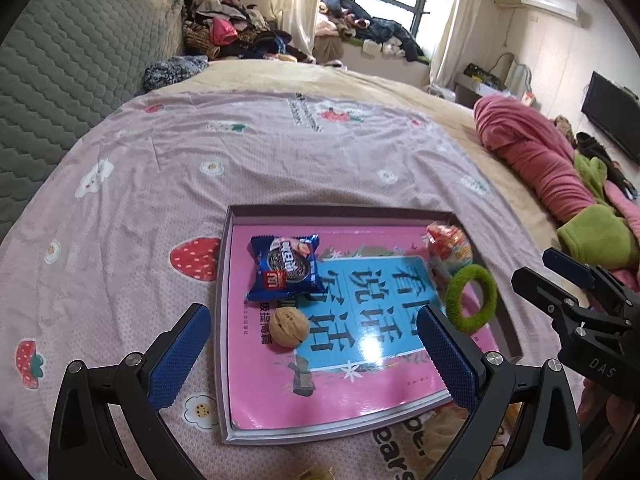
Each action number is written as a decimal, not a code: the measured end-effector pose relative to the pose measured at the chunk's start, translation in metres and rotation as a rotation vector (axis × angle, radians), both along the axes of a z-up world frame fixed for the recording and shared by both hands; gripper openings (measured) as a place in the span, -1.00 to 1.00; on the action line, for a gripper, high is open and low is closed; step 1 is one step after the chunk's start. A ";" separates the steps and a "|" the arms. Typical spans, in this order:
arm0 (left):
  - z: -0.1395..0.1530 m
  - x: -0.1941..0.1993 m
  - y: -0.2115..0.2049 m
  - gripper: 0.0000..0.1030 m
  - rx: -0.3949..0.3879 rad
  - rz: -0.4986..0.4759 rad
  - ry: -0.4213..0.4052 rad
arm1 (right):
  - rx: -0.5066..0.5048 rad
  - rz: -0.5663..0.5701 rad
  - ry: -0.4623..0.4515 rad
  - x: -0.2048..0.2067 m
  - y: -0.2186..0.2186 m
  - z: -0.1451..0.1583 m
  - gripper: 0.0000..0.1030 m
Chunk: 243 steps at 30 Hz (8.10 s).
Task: Organize objects
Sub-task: 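Withdraw both tools from the tray toward the remaining snacks, then grasp the second walnut with the left tool while the right tool grasps the beige mesh bag, then carry the walnut and mesh bag with both tools over the tray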
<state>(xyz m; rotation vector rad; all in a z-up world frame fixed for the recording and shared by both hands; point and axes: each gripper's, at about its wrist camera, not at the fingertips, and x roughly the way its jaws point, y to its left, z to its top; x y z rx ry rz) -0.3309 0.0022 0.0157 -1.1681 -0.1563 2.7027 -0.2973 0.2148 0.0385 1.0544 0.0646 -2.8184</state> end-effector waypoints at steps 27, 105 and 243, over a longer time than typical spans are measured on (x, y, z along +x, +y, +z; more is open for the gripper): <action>0.051 0.151 -0.094 0.99 0.029 0.198 0.037 | 0.030 0.017 0.047 0.136 -0.034 0.059 0.62; -0.077 0.152 -0.056 0.99 -0.208 0.107 -0.106 | 0.225 0.032 -0.178 0.126 -0.071 -0.065 0.66; 0.021 0.032 0.039 -0.30 -0.094 -0.121 0.161 | -0.124 0.086 0.116 0.038 -0.003 0.028 -0.71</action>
